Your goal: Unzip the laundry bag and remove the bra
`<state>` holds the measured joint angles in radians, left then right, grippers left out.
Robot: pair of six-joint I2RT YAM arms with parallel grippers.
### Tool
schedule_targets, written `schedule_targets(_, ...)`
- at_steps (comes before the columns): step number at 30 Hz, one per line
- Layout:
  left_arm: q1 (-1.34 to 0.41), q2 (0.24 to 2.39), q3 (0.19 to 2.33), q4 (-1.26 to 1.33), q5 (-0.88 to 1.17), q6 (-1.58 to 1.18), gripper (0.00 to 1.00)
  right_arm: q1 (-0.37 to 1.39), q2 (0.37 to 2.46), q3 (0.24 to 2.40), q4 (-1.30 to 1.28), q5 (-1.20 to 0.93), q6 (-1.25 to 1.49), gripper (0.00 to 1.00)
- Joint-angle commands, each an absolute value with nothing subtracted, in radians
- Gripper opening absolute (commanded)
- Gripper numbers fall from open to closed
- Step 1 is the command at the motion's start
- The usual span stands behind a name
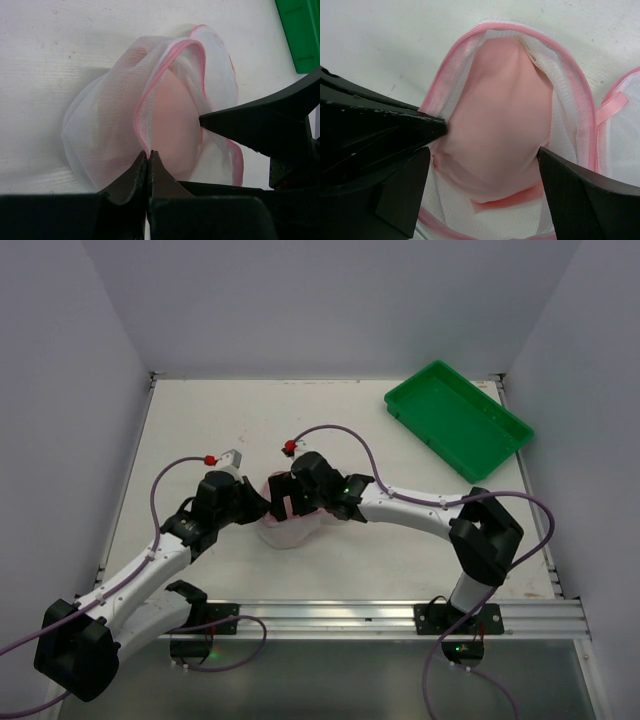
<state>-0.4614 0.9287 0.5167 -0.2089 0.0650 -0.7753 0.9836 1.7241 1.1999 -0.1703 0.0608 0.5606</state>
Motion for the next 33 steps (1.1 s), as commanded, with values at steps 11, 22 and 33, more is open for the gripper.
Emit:
schedule_targets(11, -0.468, 0.917, 0.538, -0.233, 0.005, -0.782, 0.0, 1.006, 1.805, 1.273, -0.213, 0.052, 0.463, 0.86)
schedule_targets(22, -0.468, 0.933, 0.546, -0.248, 0.005, -0.775, 0.0, 1.005, 1.703, 1.232, -0.221, 0.088, 0.446, 0.0)
schedule_targets(33, -0.466, 1.005, 0.644, -0.249, -0.023, -0.704, 0.0, 0.922, 1.467, 1.141, -0.153, -0.083, 0.405, 0.0)
